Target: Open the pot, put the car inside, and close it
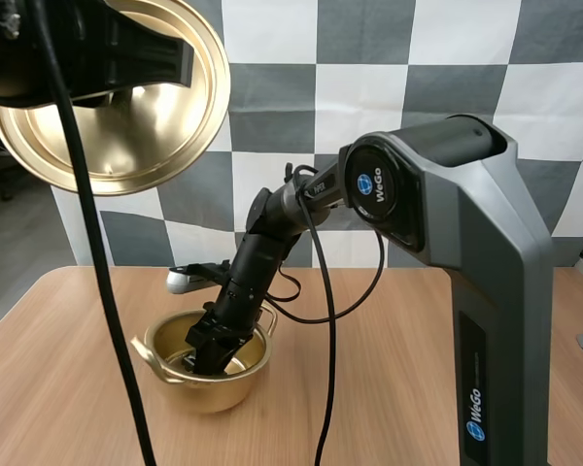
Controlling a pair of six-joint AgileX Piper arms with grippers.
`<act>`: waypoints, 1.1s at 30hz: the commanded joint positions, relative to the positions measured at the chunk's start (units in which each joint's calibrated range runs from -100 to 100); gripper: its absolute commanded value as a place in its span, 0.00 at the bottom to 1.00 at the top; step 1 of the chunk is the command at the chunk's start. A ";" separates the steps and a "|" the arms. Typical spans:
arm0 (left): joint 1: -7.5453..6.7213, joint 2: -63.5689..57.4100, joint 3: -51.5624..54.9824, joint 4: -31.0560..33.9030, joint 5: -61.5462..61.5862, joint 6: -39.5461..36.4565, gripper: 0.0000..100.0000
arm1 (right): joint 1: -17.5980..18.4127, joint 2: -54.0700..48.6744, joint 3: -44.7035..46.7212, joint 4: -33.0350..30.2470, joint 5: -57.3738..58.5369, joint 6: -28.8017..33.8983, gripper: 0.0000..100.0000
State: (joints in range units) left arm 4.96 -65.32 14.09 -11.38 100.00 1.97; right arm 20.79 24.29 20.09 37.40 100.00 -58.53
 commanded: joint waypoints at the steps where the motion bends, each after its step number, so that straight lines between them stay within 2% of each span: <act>1: 0.00 -0.03 -0.05 -0.04 0.00 -0.01 0.00 | 0.01 0.06 -0.03 0.07 0.00 -0.01 0.00; 15: 0.00 -0.03 -0.05 -0.04 0.00 -0.01 0.00 | 0.01 -0.06 -0.03 0.33 0.00 2.30 0.00; 16: 0.00 -0.03 -0.05 -0.04 0.00 -0.01 0.00 | 0.01 -0.06 -0.03 0.33 0.00 2.30 0.04; 21: 0.00 -0.03 -0.05 -0.04 0.00 -0.01 0.00 | 0.01 -0.06 -0.46 0.33 0.00 1.93 0.55; 23: 0.00 -0.03 -0.05 -0.04 0.00 -0.01 0.00 | 0.01 -0.21 -0.92 0.33 0.00 1.84 0.69; 26: 0.00 -0.03 -0.05 -0.04 0.00 -0.01 0.00 | 0.01 -0.21 -2.77 0.33 0.00 1.84 0.75; 33: 0.00 -0.03 -0.05 -0.04 0.00 -0.01 0.00 | 0.01 -3.10 -6.06 0.44 0.00 2.06 0.74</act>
State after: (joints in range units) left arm 4.96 -65.32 14.09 -11.38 100.00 1.97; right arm 20.79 21.54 14.26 37.86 100.00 -56.45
